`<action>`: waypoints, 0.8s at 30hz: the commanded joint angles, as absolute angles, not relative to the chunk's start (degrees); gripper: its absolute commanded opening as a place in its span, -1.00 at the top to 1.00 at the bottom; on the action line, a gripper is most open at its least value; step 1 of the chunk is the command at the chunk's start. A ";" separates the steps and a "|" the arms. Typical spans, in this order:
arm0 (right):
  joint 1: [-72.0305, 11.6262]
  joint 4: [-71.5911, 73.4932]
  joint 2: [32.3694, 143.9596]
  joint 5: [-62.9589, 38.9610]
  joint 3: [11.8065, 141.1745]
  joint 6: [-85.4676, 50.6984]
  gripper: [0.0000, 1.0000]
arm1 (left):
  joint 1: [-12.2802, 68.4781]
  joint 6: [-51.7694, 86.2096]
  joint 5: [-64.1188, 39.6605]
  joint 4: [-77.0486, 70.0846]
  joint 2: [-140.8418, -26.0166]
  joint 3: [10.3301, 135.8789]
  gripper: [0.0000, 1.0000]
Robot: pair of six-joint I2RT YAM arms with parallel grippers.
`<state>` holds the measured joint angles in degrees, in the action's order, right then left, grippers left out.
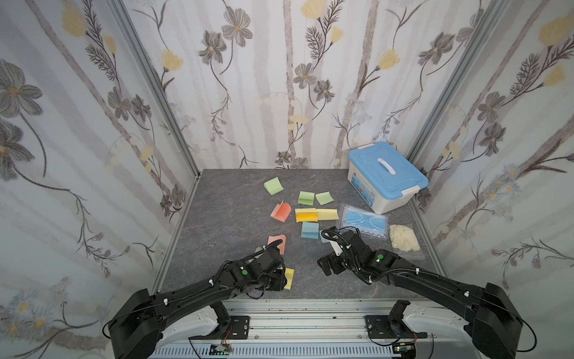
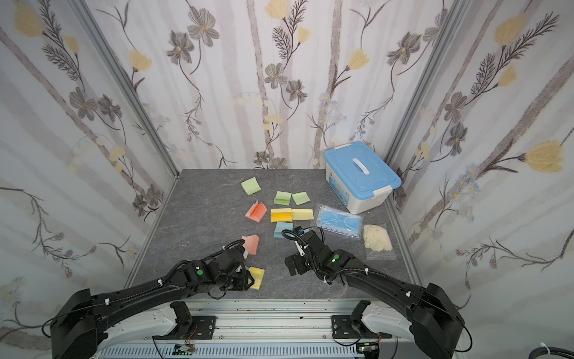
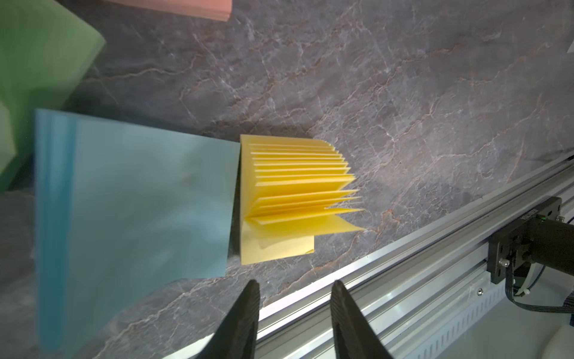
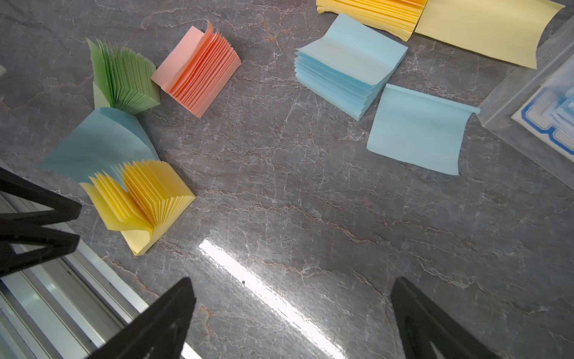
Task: Tear off pages from different memo pads
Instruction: Move the memo pad to the center of the board.
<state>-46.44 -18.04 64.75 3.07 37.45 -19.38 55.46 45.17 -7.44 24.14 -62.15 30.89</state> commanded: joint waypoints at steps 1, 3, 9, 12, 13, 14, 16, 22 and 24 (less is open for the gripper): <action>-46.50 -18.11 64.04 4.58 36.88 -20.09 -1.00 | 56.47 48.01 -3.78 18.82 -65.63 30.72 -0.03; -46.50 -18.19 63.72 4.68 36.60 -20.21 -1.00 | 56.47 47.73 -3.11 16.96 -68.42 30.76 0.04; -46.49 -18.89 61.80 5.43 35.70 -19.86 -1.00 | 56.51 45.09 0.68 15.81 -73.68 32.89 0.09; -46.49 -19.08 60.65 6.31 35.11 -19.38 -1.00 | 56.45 42.96 2.99 16.08 -76.08 33.61 0.08; -46.50 -19.14 60.39 6.58 35.00 -19.26 -1.00 | 56.43 42.36 4.01 15.85 -77.31 33.66 0.09; -46.51 -19.20 60.15 6.84 34.99 -19.15 -1.00 | 56.43 41.84 4.47 15.20 -78.59 33.90 0.09; -46.48 -19.17 60.03 7.13 34.94 -18.92 -1.00 | 56.43 40.91 4.29 12.83 -81.33 34.06 0.09; -46.47 -19.57 59.56 7.80 34.98 -18.03 -1.00 | 56.42 35.20 -2.20 2.20 -90.07 36.74 0.13; -46.41 -20.10 59.06 8.64 34.98 -17.77 -1.00 | 56.45 32.25 -3.96 0.53 -92.34 38.63 0.13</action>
